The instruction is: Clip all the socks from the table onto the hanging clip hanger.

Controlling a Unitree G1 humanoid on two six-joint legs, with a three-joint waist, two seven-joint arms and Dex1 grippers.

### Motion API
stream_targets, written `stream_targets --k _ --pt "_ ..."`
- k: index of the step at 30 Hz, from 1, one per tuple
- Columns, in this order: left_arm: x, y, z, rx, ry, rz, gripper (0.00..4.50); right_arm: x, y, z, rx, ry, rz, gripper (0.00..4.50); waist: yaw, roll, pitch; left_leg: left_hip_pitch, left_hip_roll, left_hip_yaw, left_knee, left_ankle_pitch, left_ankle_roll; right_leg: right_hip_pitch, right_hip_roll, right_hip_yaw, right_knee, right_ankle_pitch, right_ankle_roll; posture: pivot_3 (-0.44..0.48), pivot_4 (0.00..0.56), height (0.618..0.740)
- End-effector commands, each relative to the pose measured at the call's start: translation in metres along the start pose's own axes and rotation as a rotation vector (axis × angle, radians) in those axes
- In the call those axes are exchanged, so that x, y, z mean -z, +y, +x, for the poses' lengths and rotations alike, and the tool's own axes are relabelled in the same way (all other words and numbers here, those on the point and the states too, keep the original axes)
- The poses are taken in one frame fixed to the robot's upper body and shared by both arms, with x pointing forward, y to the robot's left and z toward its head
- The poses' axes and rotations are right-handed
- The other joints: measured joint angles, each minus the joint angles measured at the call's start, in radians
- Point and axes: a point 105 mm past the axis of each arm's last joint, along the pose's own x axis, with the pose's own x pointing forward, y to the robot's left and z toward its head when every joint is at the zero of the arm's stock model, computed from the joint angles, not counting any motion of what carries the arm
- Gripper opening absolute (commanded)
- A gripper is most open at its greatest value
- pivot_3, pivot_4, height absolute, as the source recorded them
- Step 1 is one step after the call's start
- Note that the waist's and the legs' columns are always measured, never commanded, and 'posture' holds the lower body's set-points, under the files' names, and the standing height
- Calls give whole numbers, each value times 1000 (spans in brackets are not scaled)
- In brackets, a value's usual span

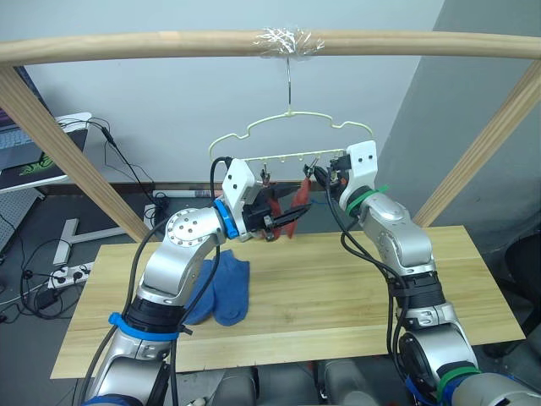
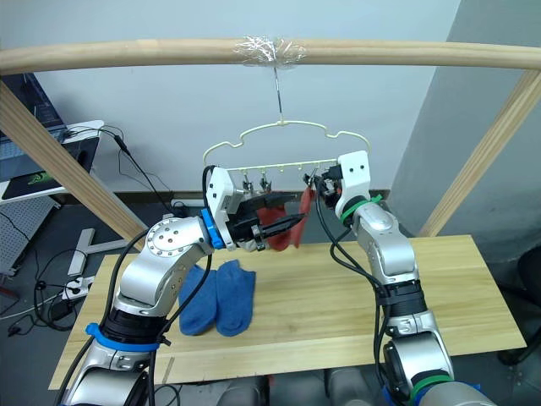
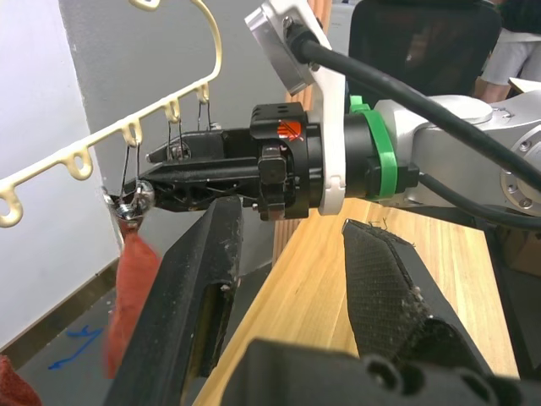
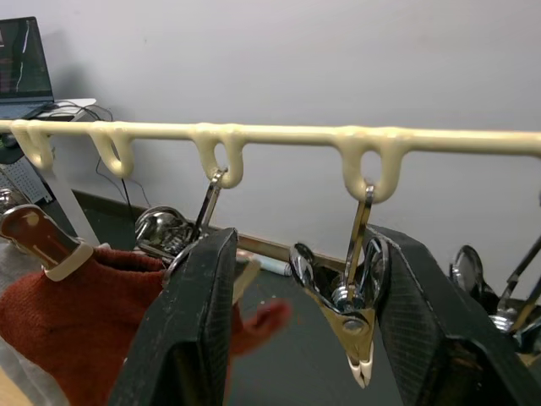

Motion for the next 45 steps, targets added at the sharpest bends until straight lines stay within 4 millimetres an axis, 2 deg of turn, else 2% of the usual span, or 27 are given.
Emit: stream_targets --k 1,3,4,6,10,12,16,19,22,25,28,33,43,45 --pt "-16 0 1 1 -47 32 2194 -21 3 1 -15 -74 -5 2360 0 0 0 0 0 0 0 0 0 0 0 0 0 0 0 -48 170 737" --pt "-16 -1 1 1 -48 30 2194 -21 3 2 -16 -75 -4 2360 0 0 0 0 0 0 0 0 0 0 0 0 0 0 0 -48 171 737" --pt "-16 -1 1 1 -50 28 2194 -21 3 2 -16 -75 -4 2201 0 0 0 0 0 0 0 0 0 0 0 0 0 0 0 -47 171 737" --pt "-17 -2 2 3 -60 16 2194 -21 3 2 -17 -76 -3 1752 0 0 0 0 0 0 0 0 0 0 0 0 0 0 0 -47 172 737" --pt "-22 -4 2 15 -88 -4 2194 -22 3 2 -18 -79 -3 470 0 0 0 0 0 0 0 0 0 0 0 0 0 0 0 -47 172 737" --pt "-22 -4 0 15 -88 -3 2194 -22 3 2 -17 -80 -3 75 0 0 0 0 0 0 0 0 0 0 0 0 0 0 0 -48 172 737" --pt "-14 -2 -2 -4 -51 25 2194 -23 2 2 -19 -83 -3 75 0 0 0 0 0 0 0 0 0 0 0 0 0 0 0 -48 172 737" --pt "11 1 -9 -14 74 25 2749 -23 1 2 -20 -84 -5 75 -1 0 0 0 0 0 0 0 0 0 0 0 0 0 0 -49 173 737" --pt "41 9 -21 -96 221 13 3613 -23 1 1 -20 -84 -6 75 -3 0 0 1 0 0 0 0 0 0 0 0 0 0 0 -53 175 737" --pt "87 16 -46 -218 419 -45 4474 -24 0 0 -20 -85 -4 75 -2 1 0 0 0 0 0 0 0 0 0 0 0 0 0 -53 177 737" --pt "127 22 -76 -304 601 -68 4500 -23 0 -1 -22 -83 -3 75 -2 1 1 0 0 0 0 0 0 0 0 0 0 0 0 -50 182 737" --pt "173 20 -110 -306 798 -126 4500 -22 1 -3 -30 -76 -4 75 0 2 1 0 0 0 0 0 0 -1 0 0 1 0 0 -48 190 737" --pt "223 10 -129 -219 963 -152 4500 -22 5 -3 -53 -66 -8 75 2 2 2 -1 0 0 0 0 0 -2 0 -1 1 0 0 -46 193 737" --pt "229 3 -130 -193 982 -145 4109 -21 7 -3 -58 -63 -7 75 2 2 1 0 0 0 0 0 0 -1 -1 -1 1 0 0 -48 193 737"
